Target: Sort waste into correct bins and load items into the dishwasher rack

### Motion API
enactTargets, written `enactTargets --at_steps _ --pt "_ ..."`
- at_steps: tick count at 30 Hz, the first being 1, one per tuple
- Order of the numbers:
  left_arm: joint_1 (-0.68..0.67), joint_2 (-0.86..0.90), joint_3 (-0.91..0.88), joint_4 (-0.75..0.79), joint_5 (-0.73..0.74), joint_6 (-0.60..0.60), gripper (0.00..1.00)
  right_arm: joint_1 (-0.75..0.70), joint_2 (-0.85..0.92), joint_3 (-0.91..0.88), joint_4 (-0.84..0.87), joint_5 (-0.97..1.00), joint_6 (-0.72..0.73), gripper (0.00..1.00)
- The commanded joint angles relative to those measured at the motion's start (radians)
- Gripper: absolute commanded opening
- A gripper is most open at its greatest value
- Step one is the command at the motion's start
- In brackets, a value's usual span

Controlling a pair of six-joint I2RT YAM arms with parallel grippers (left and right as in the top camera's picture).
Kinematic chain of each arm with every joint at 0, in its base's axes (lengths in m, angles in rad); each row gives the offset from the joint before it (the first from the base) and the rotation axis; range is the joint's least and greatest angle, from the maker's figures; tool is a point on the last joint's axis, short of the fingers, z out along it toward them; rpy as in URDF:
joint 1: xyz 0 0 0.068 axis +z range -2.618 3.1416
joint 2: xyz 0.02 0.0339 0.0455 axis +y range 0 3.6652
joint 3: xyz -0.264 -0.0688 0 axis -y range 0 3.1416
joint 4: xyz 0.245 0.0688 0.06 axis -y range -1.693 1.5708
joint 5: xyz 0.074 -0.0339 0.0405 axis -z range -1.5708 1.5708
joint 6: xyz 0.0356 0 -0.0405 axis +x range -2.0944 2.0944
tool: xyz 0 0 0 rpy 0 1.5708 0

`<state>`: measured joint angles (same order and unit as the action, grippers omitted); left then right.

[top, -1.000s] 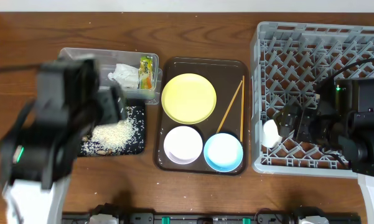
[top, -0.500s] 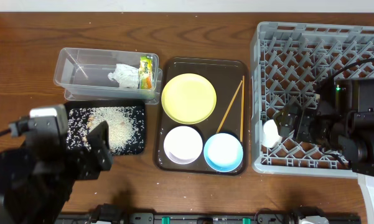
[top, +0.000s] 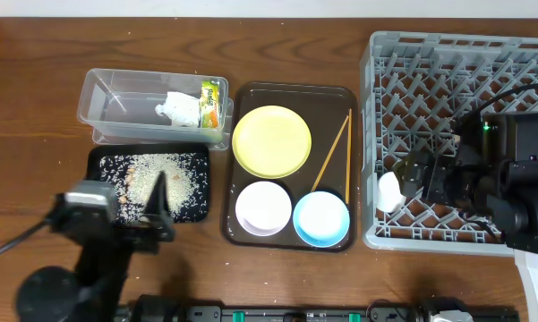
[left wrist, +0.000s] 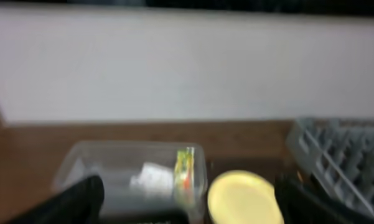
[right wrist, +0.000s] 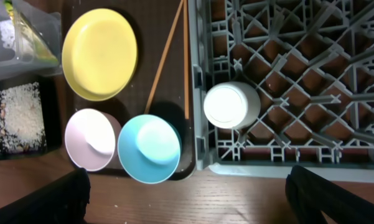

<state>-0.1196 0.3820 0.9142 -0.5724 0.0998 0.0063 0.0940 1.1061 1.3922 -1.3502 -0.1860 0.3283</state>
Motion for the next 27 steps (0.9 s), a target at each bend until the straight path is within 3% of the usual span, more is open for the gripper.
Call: enactTargets --at_steps 1,6,12,27 --pt "-0.002 -0.099 -0.173 0.095 0.109 0.056 0.90 0.008 0.000 0.007 -0.002 0.002 -0.003 0.99" --pt "-0.002 -0.238 -0.418 0.249 0.170 0.053 0.90 0.008 0.000 0.007 -0.002 0.002 -0.003 0.99" --pt "-0.002 -0.381 -0.621 0.332 0.181 0.053 0.90 0.008 0.000 0.007 -0.001 0.002 -0.003 0.99" --pt "-0.003 -0.380 -0.905 0.526 0.188 0.045 0.90 0.008 0.000 0.007 -0.001 0.002 -0.003 0.99"
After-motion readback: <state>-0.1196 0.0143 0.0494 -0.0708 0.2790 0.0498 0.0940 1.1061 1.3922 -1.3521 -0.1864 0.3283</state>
